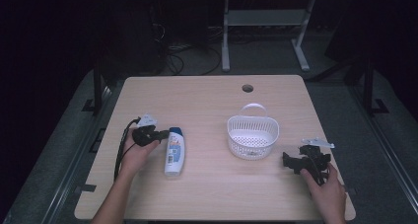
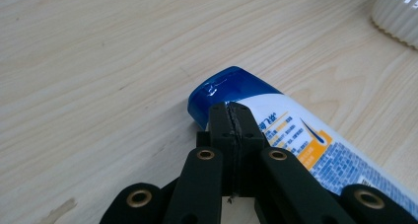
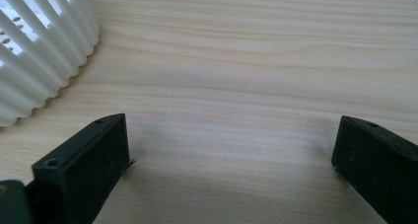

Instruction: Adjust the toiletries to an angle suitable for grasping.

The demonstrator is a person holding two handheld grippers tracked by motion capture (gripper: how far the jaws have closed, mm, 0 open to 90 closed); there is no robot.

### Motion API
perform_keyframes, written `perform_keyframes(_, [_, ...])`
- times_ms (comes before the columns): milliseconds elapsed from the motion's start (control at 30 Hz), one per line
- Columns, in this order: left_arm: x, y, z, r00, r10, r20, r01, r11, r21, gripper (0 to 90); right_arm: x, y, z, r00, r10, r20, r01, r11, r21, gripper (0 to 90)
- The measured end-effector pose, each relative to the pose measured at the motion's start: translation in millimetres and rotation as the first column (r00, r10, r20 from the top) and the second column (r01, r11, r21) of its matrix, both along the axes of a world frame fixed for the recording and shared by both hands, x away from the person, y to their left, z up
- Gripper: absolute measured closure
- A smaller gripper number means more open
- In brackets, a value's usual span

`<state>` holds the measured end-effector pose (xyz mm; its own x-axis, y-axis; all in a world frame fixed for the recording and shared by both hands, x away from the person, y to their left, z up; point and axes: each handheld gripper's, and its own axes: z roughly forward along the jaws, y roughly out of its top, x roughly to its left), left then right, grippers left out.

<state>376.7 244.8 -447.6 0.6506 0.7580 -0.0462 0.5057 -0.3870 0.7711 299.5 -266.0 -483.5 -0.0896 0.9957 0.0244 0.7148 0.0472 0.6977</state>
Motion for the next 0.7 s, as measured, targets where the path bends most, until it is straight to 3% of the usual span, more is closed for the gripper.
perform_keyframes(700, [1.3, -26.5, -3.4, 0.9975, -0.07, -0.002, 0.07, 0.9974, -0.012, 90.0, 0.0, 0.0, 0.0, 1.0, 0.0, 0.0, 0.0, 1.0, 0.0, 0.4])
